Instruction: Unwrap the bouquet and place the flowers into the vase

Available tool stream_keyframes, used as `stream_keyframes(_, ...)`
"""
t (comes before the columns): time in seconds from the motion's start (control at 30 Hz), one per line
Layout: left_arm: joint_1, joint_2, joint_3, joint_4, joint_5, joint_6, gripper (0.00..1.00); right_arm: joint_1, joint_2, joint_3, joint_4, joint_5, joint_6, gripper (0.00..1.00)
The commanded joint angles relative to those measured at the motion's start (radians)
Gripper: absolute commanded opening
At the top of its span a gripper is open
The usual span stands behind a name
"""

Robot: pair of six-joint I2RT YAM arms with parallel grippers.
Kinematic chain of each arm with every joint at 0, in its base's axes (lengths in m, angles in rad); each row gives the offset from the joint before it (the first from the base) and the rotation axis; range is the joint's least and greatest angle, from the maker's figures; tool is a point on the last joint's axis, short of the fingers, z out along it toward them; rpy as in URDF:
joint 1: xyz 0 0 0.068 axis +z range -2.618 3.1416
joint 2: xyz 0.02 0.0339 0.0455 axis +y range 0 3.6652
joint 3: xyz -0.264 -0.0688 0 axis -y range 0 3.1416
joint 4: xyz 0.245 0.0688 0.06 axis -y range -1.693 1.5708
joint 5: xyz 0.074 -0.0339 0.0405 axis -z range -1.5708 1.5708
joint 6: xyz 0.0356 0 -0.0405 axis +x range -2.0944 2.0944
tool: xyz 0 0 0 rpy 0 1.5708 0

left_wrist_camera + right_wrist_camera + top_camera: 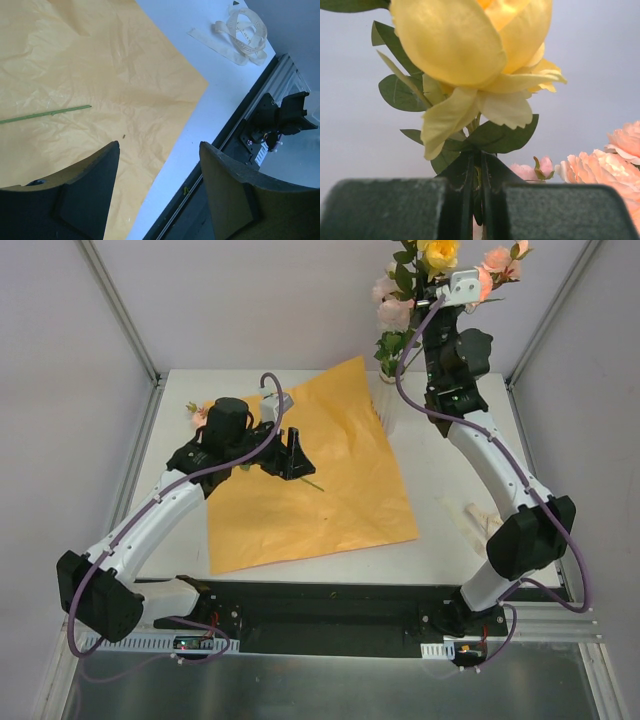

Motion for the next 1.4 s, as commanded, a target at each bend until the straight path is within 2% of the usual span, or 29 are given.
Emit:
stream_keyframes(0.0,0.006,0.005,0.046,-0.006,0.003,-0.004,0.64,-0.003,-0.002,0.019,0.128,-0.012,0.037,0.00)
stream_keyframes(0.8,0.006,0.040,0.048,-0.011,0.014,-0.015,0.64,-0.007,-0.089,-0.368,0.303,0.021,0.110,0.01)
stream_keyframes(1.13,0.013,0.043,0.048,-0.009,0.018,-0.024,0.64,-0.012,-0.087,-0.450,0.312,0.045,0.155,0.01)
stream_keyframes(1.2,0.016,0.047,0.048,-0.008,0.027,-0.030,0.64,-0.012,-0.083,-0.457,0.305,0.048,0.161,0.03)
stream_keyframes(1.37,0.025,0.048,0.048,-0.009,0.035,-0.038,0.64,-0.012,-0.106,-0.487,0.234,0.034,0.196,0.32)
